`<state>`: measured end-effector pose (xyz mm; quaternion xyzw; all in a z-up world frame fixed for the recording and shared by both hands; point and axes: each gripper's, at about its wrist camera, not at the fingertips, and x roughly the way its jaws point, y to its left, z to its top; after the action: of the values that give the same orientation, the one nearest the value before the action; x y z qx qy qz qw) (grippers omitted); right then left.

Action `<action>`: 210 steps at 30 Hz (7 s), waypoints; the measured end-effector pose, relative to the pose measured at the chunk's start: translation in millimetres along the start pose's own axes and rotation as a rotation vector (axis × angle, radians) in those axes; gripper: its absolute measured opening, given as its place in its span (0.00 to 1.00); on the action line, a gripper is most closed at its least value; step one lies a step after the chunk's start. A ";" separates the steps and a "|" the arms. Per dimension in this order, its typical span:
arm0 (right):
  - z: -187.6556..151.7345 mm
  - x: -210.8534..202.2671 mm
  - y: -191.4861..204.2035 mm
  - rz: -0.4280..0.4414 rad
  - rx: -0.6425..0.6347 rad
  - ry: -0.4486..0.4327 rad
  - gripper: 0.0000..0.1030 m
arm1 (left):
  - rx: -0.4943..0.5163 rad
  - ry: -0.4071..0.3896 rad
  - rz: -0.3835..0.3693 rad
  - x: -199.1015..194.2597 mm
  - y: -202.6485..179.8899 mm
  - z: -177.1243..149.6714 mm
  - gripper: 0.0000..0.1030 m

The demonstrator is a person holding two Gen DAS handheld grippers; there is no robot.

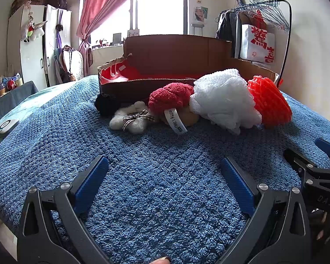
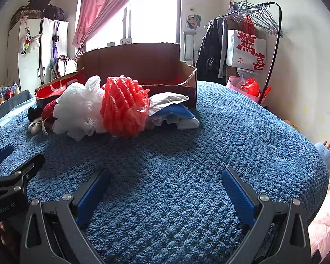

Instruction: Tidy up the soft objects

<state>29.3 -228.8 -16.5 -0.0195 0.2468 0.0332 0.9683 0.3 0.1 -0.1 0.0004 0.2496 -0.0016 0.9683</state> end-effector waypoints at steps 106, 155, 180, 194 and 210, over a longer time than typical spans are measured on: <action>78.9 18.7 0.4 0.127 -0.007 -0.013 1.00 | 0.169 0.017 -0.089 28.9 18.2 94.6 1.00; 80.9 42.9 18.6 0.285 -0.076 0.063 0.47 | 0.475 0.215 -0.409 80.1 5.0 99.1 0.39; 182.2 30.6 3.5 0.399 -0.087 -0.117 0.46 | 0.226 0.048 -0.387 59.4 13.5 183.1 0.38; 288.5 215.9 45.8 0.428 -0.072 0.230 0.46 | 0.245 0.313 -0.301 230.6 -3.1 259.5 0.38; 275.5 321.6 58.8 0.342 -0.052 0.502 0.46 | 0.247 0.451 -0.249 318.8 -20.0 247.9 0.38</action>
<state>437.9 -137.7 69.8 -0.0103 0.4771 0.1962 0.8566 399.1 -21.3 62.9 0.0880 0.4545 -0.1509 0.8734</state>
